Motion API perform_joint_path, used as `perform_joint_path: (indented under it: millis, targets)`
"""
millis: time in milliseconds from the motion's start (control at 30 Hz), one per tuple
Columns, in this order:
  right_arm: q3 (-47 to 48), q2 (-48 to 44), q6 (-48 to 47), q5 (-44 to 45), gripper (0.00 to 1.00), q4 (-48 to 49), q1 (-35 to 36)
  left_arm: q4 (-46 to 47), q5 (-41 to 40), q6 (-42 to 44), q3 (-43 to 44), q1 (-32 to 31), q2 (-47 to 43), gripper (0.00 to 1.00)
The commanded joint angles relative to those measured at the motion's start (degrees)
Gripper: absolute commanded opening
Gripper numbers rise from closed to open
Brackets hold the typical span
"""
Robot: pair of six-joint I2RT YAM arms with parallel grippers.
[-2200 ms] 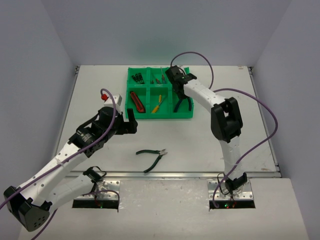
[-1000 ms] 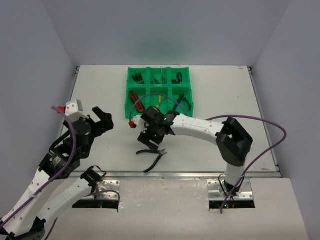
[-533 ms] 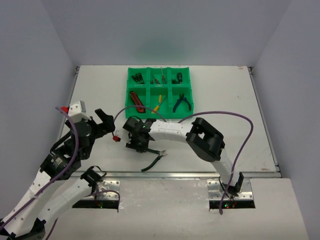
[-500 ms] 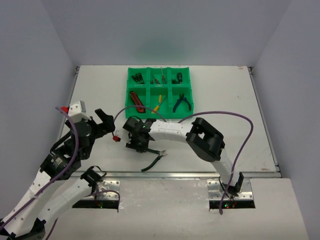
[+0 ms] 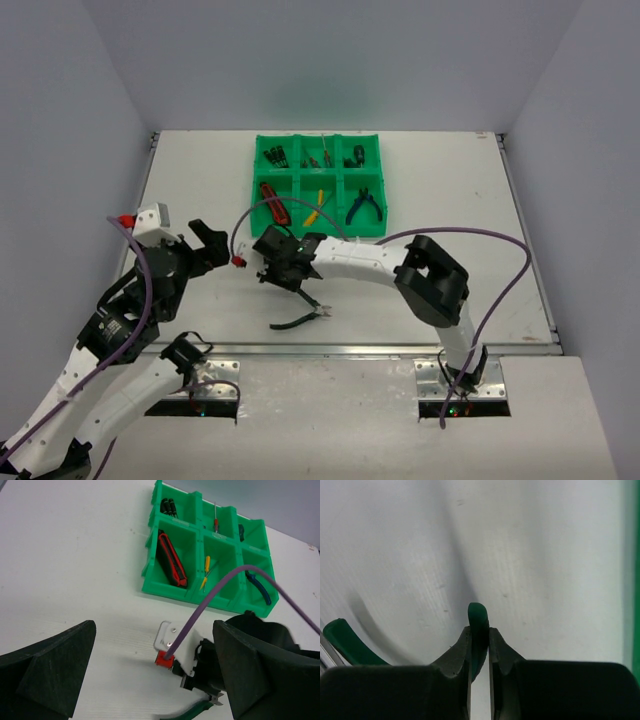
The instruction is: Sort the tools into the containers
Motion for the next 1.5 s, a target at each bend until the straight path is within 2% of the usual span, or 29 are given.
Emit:
perform_joint_path:
  millis: [0, 133, 267, 367, 467, 800, 1200, 1467]
  targets:
    - [3.5, -12.0, 16.2, 11.7, 0.0, 0.8, -10.0, 2.8, 0.7, 1.0, -0.2, -0.2, -0.8, 1.0]
    - [2.6, -17.6, 26.8, 15.7, 0.0, 0.4, -21.8, 3.2, 1.2, 1.3, -0.4, -0.1, -0.6, 1.0]
    - [6.3, -16.9, 34.3, 16.5, 0.0, 0.5, -32.1, 3.8, 2.3, 1.9, -0.5, -0.2, 0.7, 1.0]
    - [11.7, -13.7, 39.1, 24.1, 0.0, 0.6, -35.9, 4.0, 3.0, 2.3, -0.6, -0.2, 1.7, 1.0]
    - [13.4, -10.4, 45.3, 27.9, 0.0, 0.5, -38.6, 4.0, 3.2, 2.3, -0.7, -0.2, 2.0, 1.0]
    - [7.8, -8.6, 62.2, 38.5, 0.0, -1.7, -38.9, 4.5, 4.1, 2.8, -0.9, -0.2, 2.2, 1.0]
    - [7.1, -3.9, 62.1, 32.7, 0.0, -0.1, -38.4, 5.0, 4.7, 3.0, -1.1, -0.2, 1.3, 1.0]
    - [12.0, 0.3, 62.6, 32.9, 0.02, -4.2, -37.7, 5.0, 4.8, 3.1, -1.1, -0.2, 1.4, 1.0]
